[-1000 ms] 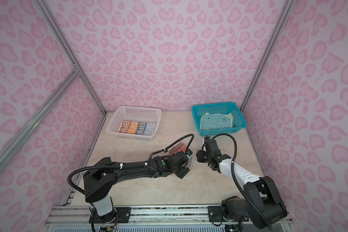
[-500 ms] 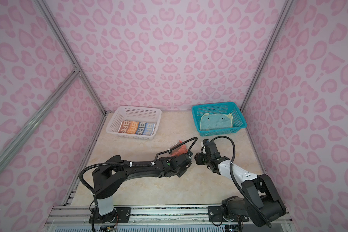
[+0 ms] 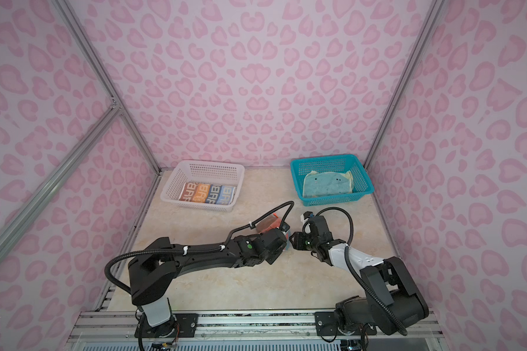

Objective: Fold and stack the towels
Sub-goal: 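Lay the towel down with the right gripper while the left gripper reaches its corner, then grasp the towel corner with the left gripper and pull apart to spread it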

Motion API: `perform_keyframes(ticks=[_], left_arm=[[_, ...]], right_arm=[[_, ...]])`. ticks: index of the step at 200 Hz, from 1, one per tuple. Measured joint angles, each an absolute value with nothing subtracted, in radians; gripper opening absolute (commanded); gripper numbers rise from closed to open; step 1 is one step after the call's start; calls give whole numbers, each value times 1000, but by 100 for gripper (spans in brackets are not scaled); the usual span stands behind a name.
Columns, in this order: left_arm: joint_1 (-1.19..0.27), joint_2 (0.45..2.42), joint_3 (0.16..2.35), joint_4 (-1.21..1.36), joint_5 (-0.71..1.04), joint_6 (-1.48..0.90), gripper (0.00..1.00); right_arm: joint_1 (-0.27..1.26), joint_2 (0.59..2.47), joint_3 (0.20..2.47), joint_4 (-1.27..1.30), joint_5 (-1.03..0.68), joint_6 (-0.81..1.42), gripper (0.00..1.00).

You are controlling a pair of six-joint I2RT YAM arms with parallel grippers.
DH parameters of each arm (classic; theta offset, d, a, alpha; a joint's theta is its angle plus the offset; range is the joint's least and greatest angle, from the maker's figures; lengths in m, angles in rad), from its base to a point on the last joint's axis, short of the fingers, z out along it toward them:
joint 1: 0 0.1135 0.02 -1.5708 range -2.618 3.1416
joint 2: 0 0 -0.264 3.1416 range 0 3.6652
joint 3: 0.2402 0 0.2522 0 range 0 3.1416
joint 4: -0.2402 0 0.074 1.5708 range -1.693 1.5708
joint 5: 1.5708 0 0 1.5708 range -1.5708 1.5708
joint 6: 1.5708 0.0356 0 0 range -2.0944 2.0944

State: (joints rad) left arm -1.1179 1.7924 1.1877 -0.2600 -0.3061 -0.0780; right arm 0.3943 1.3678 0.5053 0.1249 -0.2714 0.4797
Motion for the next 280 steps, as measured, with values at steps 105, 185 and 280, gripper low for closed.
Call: perform_keyframes(ticks=[105, 185, 280], left_arm=[[-1011, 1605, 1092, -226, -251, -183, 3], [-881, 1462, 994, -297, -422, -263, 3], [-804, 1294, 884, -414, -527, -305, 3]], right_arm=[[464, 1559, 511, 387, -358, 602, 0], [406, 1248, 675, -108, -33, 426, 0], [165, 1080, 699, -416, 167, 302, 0]])
